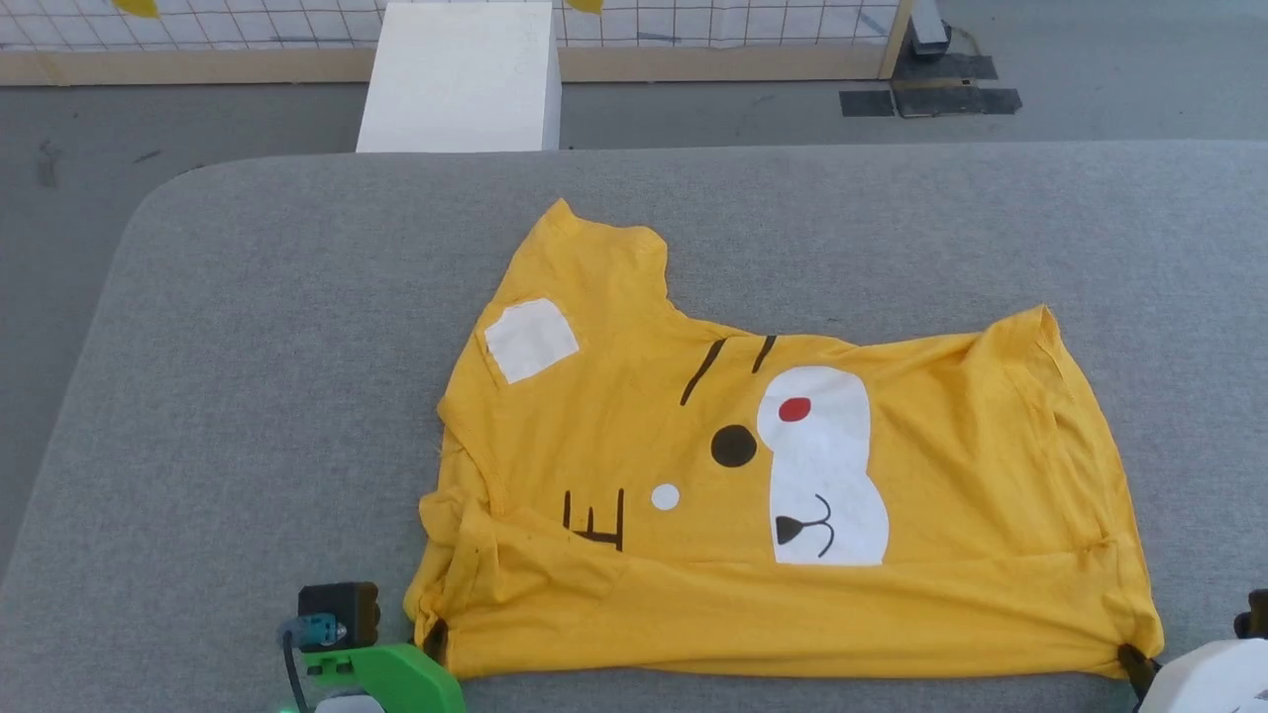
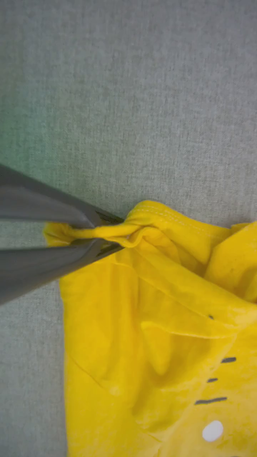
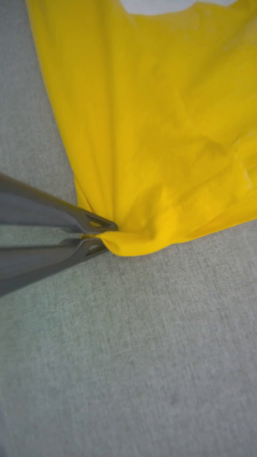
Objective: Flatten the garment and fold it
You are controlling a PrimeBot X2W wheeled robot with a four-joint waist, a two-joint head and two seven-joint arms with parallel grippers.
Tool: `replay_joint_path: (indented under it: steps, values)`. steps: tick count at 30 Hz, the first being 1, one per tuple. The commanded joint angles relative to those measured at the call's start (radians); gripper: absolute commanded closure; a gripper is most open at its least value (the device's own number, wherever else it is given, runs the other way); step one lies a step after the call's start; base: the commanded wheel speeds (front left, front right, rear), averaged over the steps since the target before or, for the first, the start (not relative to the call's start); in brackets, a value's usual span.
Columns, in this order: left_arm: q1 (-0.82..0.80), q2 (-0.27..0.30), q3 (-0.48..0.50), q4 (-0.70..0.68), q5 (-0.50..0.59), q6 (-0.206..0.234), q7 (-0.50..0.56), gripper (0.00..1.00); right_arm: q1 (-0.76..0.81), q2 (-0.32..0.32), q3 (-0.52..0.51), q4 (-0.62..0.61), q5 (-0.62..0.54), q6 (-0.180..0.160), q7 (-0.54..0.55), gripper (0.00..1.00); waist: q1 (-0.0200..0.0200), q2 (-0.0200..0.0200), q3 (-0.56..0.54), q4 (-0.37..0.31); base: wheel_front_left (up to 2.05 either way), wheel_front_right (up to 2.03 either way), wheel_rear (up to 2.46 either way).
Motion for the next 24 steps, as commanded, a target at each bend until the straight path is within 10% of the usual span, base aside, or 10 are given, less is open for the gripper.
replay_joint_path:
  steps: [1,2,4,5,13,24]
  values:
    - [-0.016,-0.009,0.004,0.026,-0.015,-0.008,-0.011,0.42,-0.010,0.001,0.010,0.033,0.005,-0.002,-0.021,1.00,0.0001,0.0000,0.001,-0.004,0.00,0.00,0.00]
    - [-0.017,-0.015,0.007,0.032,-0.019,-0.013,-0.021,0.00,-0.012,0.001,0.017,0.039,0.009,-0.002,-0.040,0.94,0.0001,0.0000,-0.001,-0.005,0.00,0.00,0.00]
    - [-0.016,-0.021,0.011,0.038,-0.024,-0.021,-0.039,0.00,-0.010,0.001,0.027,0.041,0.018,-0.002,-0.083,0.05,0.0001,0.0000,-0.009,-0.008,0.00,0.00,0.00]
    - [-0.014,-0.020,0.016,0.035,-0.023,-0.023,-0.052,0.00,-0.007,0.001,0.034,0.032,0.019,-0.002,-0.110,0.00,0.0001,0.0000,-0.012,-0.009,0.00,0.00,0.00]
    - [-0.049,0.043,0.065,-0.077,0.071,-0.035,-0.232,0.00,0.007,0.001,0.104,-0.103,-0.017,-0.002,-0.340,0.00,0.0001,0.0000,-0.008,-0.037,0.00,0.00,0.00]
    - [-0.532,0.117,0.059,0.028,0.179,-0.255,-0.255,0.00,-0.132,-0.101,0.316,-0.164,-0.056,-0.002,-0.749,0.00,0.0001,0.0000,0.180,-0.113,0.00,0.00,0.00]
